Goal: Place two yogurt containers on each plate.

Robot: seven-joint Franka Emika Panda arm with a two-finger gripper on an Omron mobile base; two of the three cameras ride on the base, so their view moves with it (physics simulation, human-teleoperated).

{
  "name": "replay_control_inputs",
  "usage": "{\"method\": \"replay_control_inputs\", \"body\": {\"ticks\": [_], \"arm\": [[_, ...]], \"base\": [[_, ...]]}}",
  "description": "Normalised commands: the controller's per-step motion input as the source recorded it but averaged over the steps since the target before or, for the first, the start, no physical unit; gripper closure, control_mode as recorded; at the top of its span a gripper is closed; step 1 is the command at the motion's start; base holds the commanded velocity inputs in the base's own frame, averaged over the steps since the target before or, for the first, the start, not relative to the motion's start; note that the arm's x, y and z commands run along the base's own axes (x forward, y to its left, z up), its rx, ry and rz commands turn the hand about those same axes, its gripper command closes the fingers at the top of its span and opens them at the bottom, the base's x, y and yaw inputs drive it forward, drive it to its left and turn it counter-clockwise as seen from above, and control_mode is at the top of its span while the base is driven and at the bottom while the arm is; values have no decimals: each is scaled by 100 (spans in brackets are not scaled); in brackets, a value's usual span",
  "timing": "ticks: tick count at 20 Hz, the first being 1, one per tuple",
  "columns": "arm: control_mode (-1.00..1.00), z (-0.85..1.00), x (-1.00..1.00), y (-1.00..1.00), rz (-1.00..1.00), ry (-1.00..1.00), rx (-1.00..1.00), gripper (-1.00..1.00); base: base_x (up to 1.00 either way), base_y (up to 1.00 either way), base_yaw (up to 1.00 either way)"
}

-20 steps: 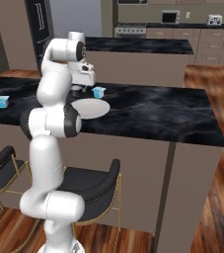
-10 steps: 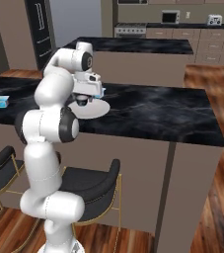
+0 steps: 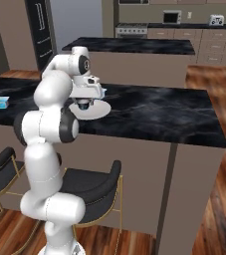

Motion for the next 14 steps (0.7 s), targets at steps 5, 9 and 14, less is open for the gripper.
{"method": "replay_control_inputs", "body": {"ticks": [5,9,14], "arm": [[-100,-8,12,0,0,10,-7,100],[-100,-9,0,2,0,1,0,100],[-100,-2,0,6,0,-4,3,100]], "base": [[0,0,0],[0,0,0],[0,0,0]]}}
